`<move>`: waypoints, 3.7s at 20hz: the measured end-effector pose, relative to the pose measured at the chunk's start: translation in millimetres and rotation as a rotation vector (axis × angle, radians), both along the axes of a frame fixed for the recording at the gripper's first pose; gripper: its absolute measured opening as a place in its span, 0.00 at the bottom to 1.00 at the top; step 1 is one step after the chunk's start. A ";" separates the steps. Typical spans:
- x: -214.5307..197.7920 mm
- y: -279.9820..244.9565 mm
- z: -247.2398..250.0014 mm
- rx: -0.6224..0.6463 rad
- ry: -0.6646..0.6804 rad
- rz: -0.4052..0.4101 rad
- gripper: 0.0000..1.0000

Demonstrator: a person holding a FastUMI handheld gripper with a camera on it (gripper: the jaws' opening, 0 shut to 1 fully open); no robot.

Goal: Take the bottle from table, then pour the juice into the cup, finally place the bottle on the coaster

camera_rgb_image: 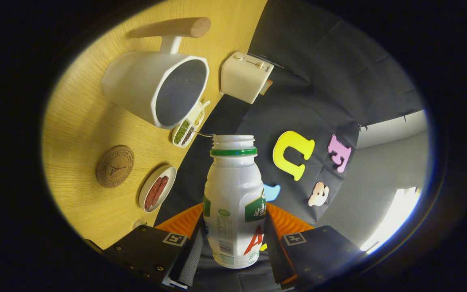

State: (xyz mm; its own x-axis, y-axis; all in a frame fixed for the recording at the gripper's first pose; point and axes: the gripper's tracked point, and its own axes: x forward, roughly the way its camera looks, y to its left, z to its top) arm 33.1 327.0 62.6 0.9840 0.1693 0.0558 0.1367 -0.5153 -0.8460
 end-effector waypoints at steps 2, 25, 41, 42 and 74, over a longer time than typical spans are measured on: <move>-0.1 0.4 -0.9 -0.009 0.000 0.000 0.71; 2.1 3.8 -10.8 -0.055 0.009 0.005 0.71; 0.8 -3.2 -24.9 0.028 0.054 0.007 0.71; 0.5 -2.9 -25.5 0.033 0.054 0.008 0.71; 4.1 -56.9 -54.8 0.798 0.168 -0.017 0.71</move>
State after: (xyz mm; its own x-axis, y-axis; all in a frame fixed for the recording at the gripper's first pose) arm 37.2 270.1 7.8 0.9920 0.1261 0.0053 -0.0267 0.2504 -0.9678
